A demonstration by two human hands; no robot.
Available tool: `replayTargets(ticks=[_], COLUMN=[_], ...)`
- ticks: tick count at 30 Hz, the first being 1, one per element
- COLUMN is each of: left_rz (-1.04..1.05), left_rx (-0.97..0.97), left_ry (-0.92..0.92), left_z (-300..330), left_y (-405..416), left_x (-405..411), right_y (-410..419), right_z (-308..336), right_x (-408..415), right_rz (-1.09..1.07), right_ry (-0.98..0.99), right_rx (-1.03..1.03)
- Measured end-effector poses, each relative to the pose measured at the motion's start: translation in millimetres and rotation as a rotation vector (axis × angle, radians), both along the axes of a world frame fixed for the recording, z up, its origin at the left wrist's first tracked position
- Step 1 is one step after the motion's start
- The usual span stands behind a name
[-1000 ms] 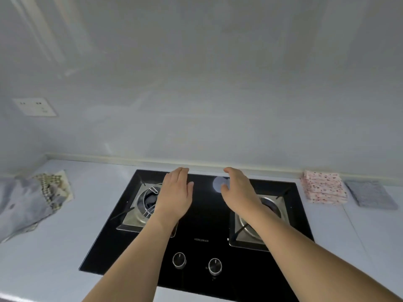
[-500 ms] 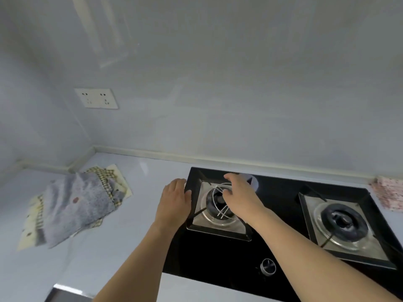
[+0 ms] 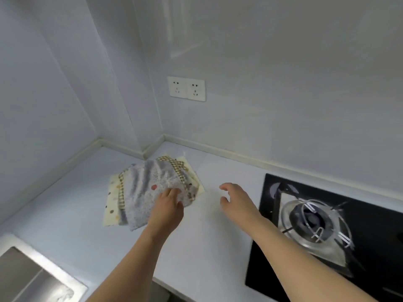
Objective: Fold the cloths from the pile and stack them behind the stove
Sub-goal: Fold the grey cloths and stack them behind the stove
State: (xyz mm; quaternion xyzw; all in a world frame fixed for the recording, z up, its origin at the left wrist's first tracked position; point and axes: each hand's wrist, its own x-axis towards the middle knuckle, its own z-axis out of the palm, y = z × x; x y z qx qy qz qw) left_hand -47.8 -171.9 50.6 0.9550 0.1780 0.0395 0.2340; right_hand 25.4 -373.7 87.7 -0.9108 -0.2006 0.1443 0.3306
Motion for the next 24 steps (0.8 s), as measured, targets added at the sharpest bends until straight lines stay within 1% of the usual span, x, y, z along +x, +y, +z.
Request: replayTargets(ticks=[4,7,10,12,14,16,18,22,24], left_rz=[-0.111,-0.177,-0.296,-0.371,-0.401,-0.407,-0.406,-0.385,-0.392], left_rx=[-0.009,0.003,0.133,0.295,0.409,0.433,0.464,0.421,0.414], left_ry=[0.099,0.084,0.052,-0.030,-0.130,-0.213,-0.256,-0.330,-0.368], left_z=[-29,-59,-96,-123,-137,-144,-154,-159,-161], left_y=[75,110,135,146,148,146,146,145,145], left_x=[-6,3,14,19,21,21,21,21,23], right_y=[78,118,142,152,157,159,160,158,156], right_z=[-26,-61,-111,-150,-181,-200,-214,-225,-227], right_x=[-6,4,20,28,31,31,31,26,26], right_rz=[0.068,0.115,0.137,0.131,0.103,0.049,0.027,0.097,0.097], right_ry=[0.040,0.006,-0.089,-0.178,-0.286,-0.404,-0.475,-0.520,-0.548], right_rx=[-0.048,-0.065,-0.089,-0.086,-0.019,0.084,0.147,0.131,0.122])
